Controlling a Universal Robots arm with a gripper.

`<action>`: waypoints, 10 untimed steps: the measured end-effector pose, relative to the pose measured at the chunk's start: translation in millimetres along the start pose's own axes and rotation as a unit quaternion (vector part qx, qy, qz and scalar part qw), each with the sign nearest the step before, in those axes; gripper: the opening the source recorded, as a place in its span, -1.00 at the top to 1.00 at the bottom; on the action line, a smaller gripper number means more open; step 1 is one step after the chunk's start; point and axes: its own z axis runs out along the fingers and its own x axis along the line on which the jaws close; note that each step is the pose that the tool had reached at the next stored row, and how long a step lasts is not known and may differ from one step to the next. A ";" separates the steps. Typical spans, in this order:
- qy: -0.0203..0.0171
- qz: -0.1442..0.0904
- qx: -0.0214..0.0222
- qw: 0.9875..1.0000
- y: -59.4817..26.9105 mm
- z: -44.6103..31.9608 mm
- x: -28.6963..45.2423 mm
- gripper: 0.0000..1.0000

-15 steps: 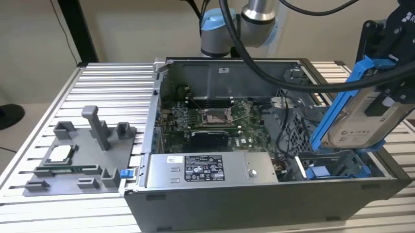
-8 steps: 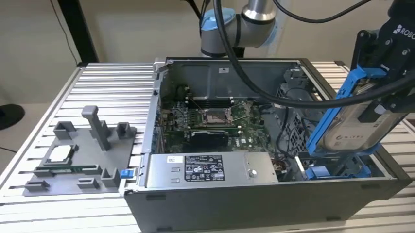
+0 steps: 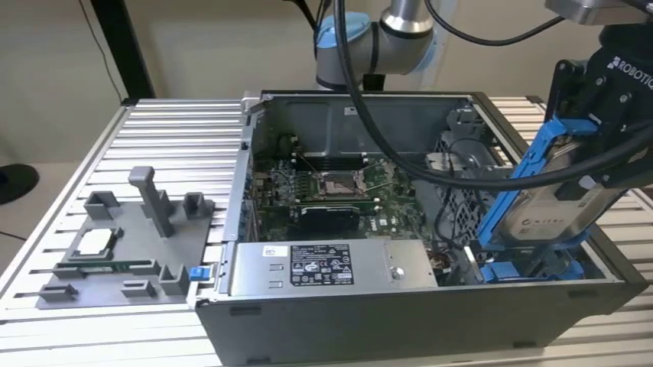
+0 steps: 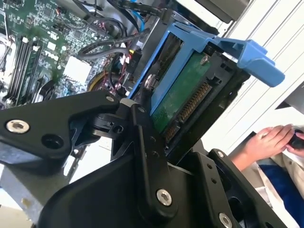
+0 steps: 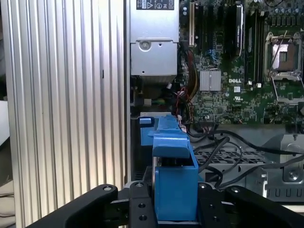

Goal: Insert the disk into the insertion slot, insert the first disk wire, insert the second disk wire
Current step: 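Insert the disk into the insertion slot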

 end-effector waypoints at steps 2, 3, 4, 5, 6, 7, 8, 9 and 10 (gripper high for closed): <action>-0.001 0.000 0.000 1.000 -0.9 2.0 0.0 1.00; -0.002 0.000 0.000 1.000 -1.4 3.0 0.0 1.00; -0.003 0.000 0.000 1.000 -1.9 4.3 0.0 1.00; -0.003 0.000 0.000 1.000 -2.2 5.5 0.0 1.00; -0.004 0.000 0.000 1.000 -2.6 6.8 0.0 1.00; -0.004 0.000 0.000 1.000 -2.9 8.1 0.0 1.00; -0.005 0.000 0.000 1.000 -3.2 9.3 0.0 1.00; -0.005 0.000 0.000 1.000 -3.5 10.4 -0.1 1.00; -0.006 0.000 0.000 1.000 -3.9 11.4 -0.1 1.00</action>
